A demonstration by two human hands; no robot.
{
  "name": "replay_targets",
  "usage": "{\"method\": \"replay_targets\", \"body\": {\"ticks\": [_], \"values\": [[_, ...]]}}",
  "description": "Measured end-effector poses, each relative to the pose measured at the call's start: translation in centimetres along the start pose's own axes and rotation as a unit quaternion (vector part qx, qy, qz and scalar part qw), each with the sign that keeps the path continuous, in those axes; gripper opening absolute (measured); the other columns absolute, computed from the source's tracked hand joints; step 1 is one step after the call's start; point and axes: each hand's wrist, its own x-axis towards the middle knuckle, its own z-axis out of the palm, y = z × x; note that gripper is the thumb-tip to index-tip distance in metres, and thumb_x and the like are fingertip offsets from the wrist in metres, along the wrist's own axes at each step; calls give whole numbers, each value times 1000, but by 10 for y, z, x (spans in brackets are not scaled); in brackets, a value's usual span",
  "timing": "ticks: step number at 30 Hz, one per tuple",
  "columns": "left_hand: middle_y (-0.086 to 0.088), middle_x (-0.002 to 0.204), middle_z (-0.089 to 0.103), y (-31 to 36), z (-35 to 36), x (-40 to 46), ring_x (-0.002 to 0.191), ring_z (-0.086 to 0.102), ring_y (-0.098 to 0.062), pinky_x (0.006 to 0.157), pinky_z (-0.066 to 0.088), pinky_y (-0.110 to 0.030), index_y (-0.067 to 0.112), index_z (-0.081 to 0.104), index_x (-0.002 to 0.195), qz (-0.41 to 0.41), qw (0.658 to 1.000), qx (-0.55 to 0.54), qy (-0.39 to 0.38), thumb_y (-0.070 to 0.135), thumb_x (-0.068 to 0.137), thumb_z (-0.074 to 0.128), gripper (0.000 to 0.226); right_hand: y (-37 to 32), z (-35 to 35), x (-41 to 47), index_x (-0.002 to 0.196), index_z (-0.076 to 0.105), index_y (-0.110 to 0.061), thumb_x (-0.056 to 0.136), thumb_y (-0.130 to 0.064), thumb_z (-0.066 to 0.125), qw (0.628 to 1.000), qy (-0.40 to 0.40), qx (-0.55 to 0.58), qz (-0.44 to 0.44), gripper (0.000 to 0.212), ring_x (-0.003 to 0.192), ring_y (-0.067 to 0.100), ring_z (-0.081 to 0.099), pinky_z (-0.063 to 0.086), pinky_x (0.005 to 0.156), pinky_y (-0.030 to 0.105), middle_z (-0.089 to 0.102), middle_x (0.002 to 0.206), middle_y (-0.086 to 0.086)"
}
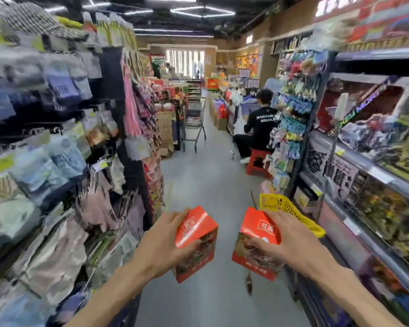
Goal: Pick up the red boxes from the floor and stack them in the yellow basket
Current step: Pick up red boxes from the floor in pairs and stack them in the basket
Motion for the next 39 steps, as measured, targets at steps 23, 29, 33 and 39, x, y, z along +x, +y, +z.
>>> {"method": "replay_targets", "body": {"ticks": [23, 29, 33, 39], "values": [[15, 139, 45, -180, 149, 665, 128, 42, -8, 101, 42, -31, 32, 33, 150, 190, 975, -54, -99, 77, 79, 52, 86, 189, 68, 530, 141, 33, -38, 71, -89, 45, 980, 41, -45, 189, 87, 111, 5, 45, 43, 86, 26, 45, 118, -19], [10, 143, 45, -133, 236, 822, 129, 45, -14, 100, 39, -30, 31, 32, 152, 307, 937, -81, -144, 76, 80, 51, 87, 279, 70, 586, 146, 31, -32, 70, -90, 41, 951, 65, -75, 294, 95, 122, 9, 43, 40, 94, 29, 45, 132, -13], [7, 140, 48, -87, 310, 904, 126, 43, -13, 103, 33, -24, 27, 36, 151, 386, 898, -94, -189, 75, 78, 54, 89, 350, 80, 606, 145, 34, -31, 68, -92, 41, 921, 85, -97, 367, 99, 125, 12, 43, 43, 99, 36, 47, 136, -10], [9, 147, 41, -15, 400, 984, 132, 38, -13, 106, 39, -32, 32, 28, 153, 486, 830, -105, -254, 74, 80, 56, 89, 417, 92, 621, 147, 33, -28, 69, -90, 40, 872, 98, -110, 466, 100, 131, 12, 39, 42, 102, 34, 43, 143, -9]]}}
